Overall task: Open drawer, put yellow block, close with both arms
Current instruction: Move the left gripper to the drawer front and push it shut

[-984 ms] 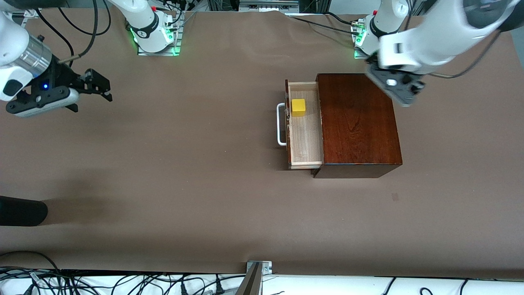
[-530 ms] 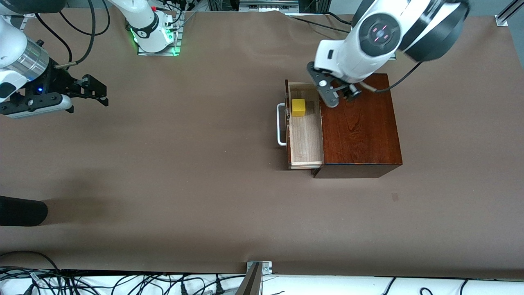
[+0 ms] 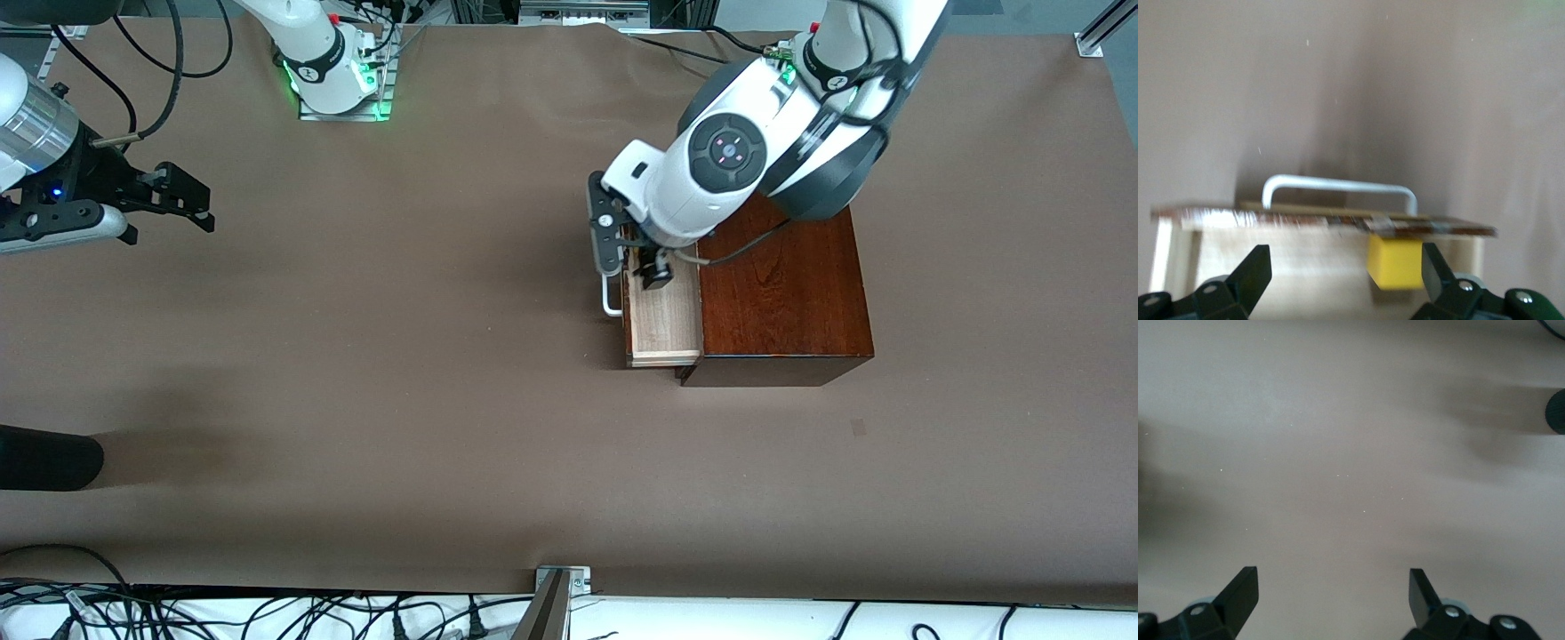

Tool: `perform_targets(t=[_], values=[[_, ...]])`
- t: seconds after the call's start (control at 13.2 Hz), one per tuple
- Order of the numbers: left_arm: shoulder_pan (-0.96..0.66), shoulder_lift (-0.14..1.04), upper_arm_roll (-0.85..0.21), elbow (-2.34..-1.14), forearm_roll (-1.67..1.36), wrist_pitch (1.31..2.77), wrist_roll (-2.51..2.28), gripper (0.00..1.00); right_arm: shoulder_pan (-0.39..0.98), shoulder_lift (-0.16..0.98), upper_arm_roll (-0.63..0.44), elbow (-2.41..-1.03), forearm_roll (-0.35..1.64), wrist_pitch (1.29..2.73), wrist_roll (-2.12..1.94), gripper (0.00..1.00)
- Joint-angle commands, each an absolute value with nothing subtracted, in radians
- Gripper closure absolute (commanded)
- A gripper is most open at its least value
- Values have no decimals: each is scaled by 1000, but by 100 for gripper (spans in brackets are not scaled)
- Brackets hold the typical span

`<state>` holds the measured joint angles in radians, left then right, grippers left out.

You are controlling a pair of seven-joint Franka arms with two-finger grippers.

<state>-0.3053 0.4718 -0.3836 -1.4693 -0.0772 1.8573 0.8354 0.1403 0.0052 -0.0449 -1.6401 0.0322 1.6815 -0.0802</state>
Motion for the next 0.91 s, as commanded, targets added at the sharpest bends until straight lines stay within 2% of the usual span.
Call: perform_targets(t=[0.0,0.23,0.83], values=[[-360,580,-377,-1422,-66,1987,981,0,138,6,-32,-1624,2,1664,-64,0],[-425,638,-376,-1420,8,2048,983,0,132,6,-38,-1624,3,1658,-64,0],[-448,687,-371,-1456,69,2031,977,0,130,6,-38,-1628,5,1655,-63,0]])
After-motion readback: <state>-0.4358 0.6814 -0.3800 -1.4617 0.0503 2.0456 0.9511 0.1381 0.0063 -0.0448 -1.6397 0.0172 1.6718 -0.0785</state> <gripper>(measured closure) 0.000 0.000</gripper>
